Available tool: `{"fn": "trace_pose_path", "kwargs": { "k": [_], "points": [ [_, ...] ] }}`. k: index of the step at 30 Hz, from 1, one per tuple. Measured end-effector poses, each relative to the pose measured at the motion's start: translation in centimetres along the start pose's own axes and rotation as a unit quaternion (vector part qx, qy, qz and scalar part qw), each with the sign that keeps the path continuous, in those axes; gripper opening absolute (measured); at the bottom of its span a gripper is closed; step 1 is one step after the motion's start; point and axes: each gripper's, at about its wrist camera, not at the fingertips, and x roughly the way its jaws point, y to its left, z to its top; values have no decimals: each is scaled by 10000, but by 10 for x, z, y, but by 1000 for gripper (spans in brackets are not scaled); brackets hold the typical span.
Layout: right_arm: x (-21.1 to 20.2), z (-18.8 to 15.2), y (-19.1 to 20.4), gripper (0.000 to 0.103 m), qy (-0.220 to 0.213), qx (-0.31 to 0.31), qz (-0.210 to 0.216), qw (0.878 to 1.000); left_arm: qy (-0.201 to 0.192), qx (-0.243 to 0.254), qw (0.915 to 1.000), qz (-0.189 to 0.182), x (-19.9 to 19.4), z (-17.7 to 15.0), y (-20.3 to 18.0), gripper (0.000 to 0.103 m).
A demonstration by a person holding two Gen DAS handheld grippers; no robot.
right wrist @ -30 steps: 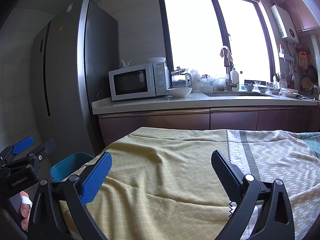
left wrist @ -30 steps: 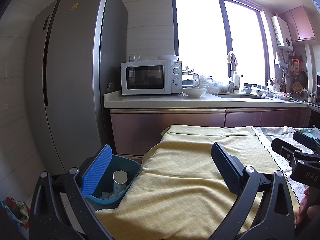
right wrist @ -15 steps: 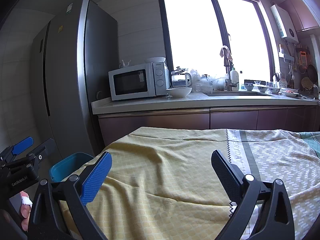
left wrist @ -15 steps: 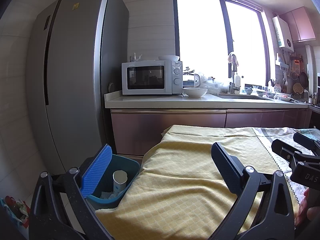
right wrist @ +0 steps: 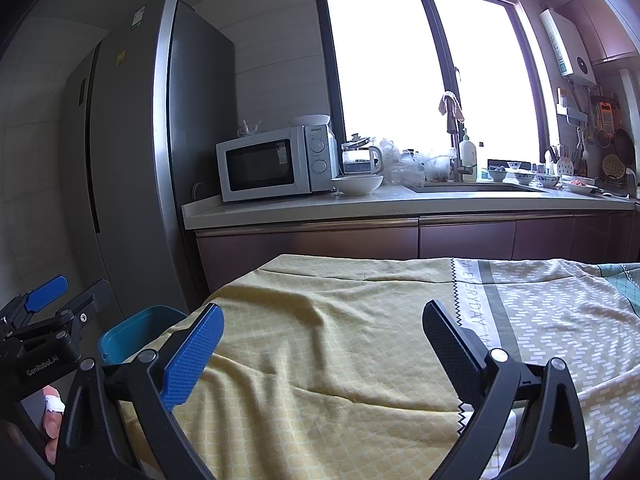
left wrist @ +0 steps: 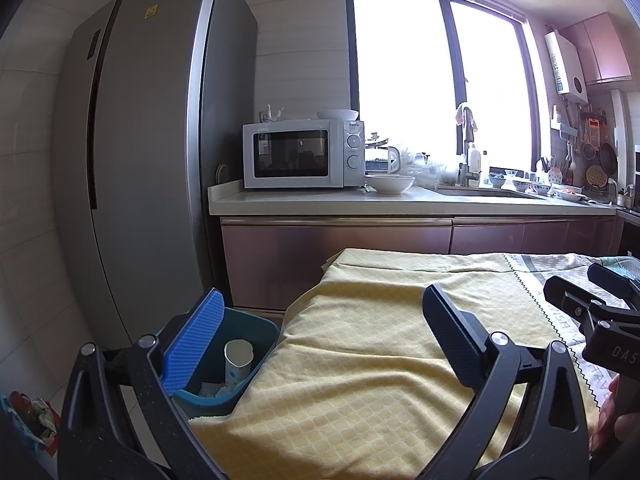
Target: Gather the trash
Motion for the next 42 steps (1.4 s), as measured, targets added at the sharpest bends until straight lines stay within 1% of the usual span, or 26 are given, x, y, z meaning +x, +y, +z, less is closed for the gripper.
{"fn": "trace_pose_path", "kwargs": {
  "k": [42],
  "points": [
    [-1, 1, 1, 96, -57, 46, -21, 10000, -8, -23, 10000, 23, 2, -2, -3, 98]
  ]
}}
